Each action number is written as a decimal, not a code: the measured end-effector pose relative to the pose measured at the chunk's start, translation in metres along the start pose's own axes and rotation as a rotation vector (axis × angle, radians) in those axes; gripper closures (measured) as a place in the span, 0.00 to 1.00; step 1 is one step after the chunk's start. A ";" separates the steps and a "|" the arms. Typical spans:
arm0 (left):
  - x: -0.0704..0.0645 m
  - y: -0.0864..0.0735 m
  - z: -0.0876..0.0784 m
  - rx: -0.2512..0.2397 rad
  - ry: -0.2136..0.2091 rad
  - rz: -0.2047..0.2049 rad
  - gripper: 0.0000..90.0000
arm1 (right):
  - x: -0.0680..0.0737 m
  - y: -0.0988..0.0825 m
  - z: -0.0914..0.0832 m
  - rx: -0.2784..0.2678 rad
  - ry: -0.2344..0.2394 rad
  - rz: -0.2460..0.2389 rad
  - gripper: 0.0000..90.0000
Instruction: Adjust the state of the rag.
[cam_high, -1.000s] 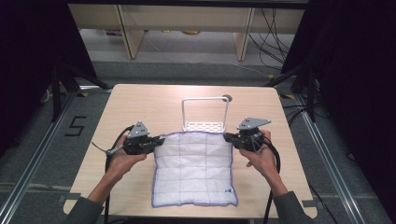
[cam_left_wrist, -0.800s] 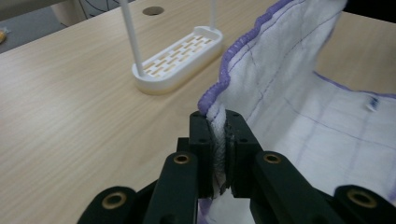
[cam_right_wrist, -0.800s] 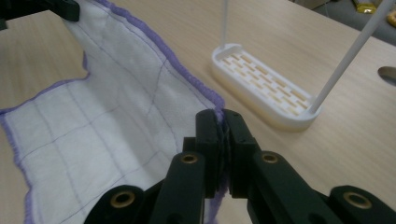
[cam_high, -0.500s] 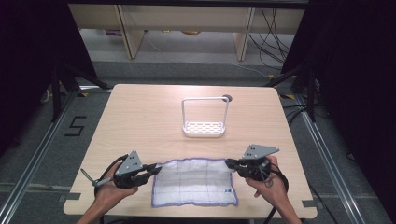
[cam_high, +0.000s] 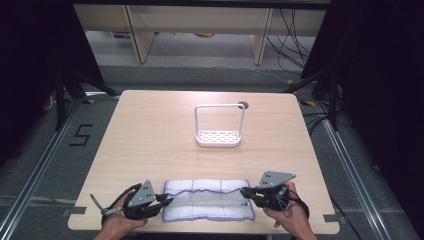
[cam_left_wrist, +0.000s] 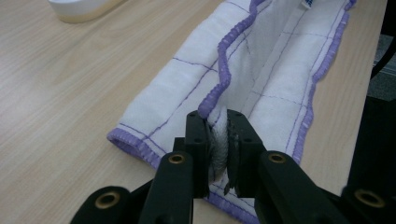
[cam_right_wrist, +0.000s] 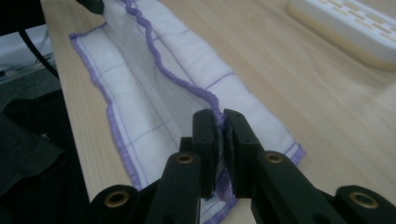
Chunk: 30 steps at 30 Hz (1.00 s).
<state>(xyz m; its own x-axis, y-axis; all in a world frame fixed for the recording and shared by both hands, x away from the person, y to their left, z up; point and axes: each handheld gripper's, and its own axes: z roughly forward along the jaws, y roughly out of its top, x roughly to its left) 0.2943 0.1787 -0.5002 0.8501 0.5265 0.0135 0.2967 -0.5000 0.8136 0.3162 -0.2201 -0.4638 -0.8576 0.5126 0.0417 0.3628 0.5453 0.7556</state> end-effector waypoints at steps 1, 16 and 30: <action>-0.002 -0.001 0.000 -0.002 -0.007 0.002 0.88 | 0.001 -0.002 0.000 0.005 0.010 -0.005 0.92; -0.024 -0.010 -0.010 0.020 -0.024 -0.039 0.54 | 0.010 -0.025 -0.014 0.019 0.034 0.074 0.61; 0.031 0.023 0.010 0.012 0.081 -0.145 0.45 | -0.020 0.002 0.009 0.046 -0.162 0.164 0.52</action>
<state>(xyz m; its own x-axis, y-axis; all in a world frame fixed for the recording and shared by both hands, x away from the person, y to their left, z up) 0.3320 0.1769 -0.4864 0.7604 0.6470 -0.0560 0.4192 -0.4231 0.8033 0.3372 -0.2234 -0.4694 -0.7178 0.6942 0.0533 0.5115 0.4738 0.7168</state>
